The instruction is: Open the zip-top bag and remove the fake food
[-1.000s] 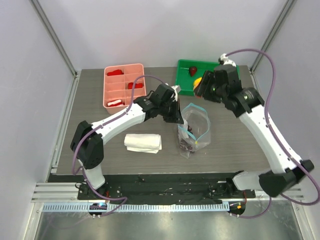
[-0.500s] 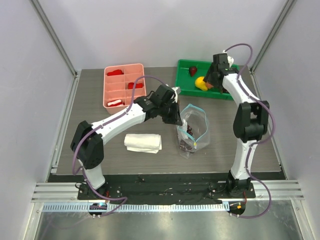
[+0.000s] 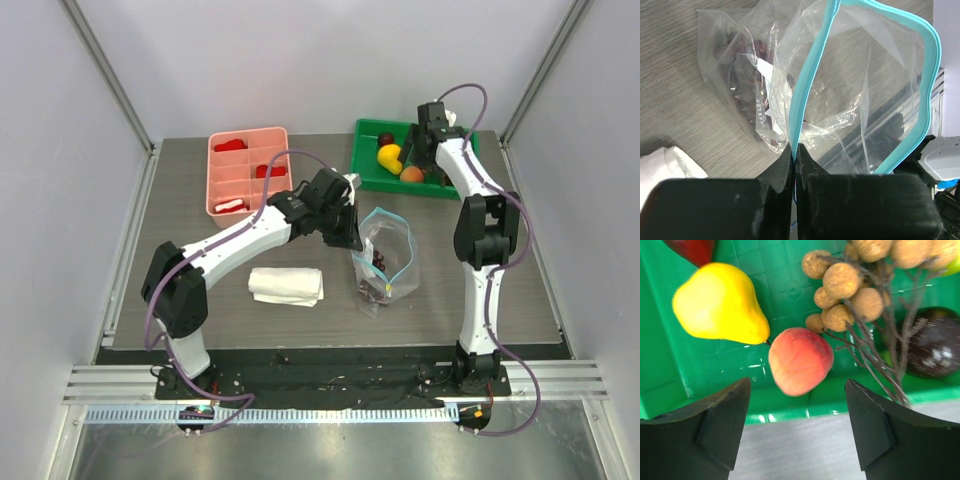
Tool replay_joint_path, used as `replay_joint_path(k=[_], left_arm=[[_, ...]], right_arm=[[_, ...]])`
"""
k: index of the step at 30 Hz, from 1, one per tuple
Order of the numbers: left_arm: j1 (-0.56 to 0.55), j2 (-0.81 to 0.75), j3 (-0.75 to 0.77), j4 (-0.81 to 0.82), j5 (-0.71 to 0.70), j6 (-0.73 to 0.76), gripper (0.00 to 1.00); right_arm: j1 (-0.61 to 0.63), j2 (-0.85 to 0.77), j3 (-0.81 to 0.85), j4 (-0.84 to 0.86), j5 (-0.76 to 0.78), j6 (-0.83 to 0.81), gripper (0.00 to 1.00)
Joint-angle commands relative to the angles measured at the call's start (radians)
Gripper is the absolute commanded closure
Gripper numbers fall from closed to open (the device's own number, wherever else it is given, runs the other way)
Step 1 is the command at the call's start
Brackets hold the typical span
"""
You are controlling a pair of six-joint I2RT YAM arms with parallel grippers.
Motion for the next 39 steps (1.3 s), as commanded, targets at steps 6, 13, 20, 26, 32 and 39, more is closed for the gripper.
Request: replay_joint_path(k=[6, 13, 20, 26, 32, 39], left_arm=[[0.004, 0.005, 0.065, 0.014, -0.010, 0.013, 1.00], [0.003, 0.006, 0.094, 0.003, -0.004, 0.011, 1.00], [0.003, -0.015, 0.106, -0.006, -0.013, 0.008, 1.00], [0.001, -0.043, 0.091, -0.004, -0.016, 0.002, 1.00], [0.001, -0.084, 0.103, -0.020, -0.027, -0.001, 1.00], [-0.011, -0.095, 0.129, -0.037, -0.033, 0.000, 1.00]], right_arm=[[0.056, -0.354, -0.026, -0.263, -0.049, -0.005, 0.20], [0.297, -0.737, -0.270, -0.317, -0.115, 0.059, 0.31], [0.455, -0.867, -0.444, -0.325, -0.174, 0.213, 0.53], [0.482, -0.892, -0.571, -0.320, -0.129, 0.233, 0.55], [0.482, -0.832, -0.665, -0.293, -0.128, 0.213, 0.55], [0.482, -0.777, -0.737, -0.225, -0.180, 0.202, 0.54]])
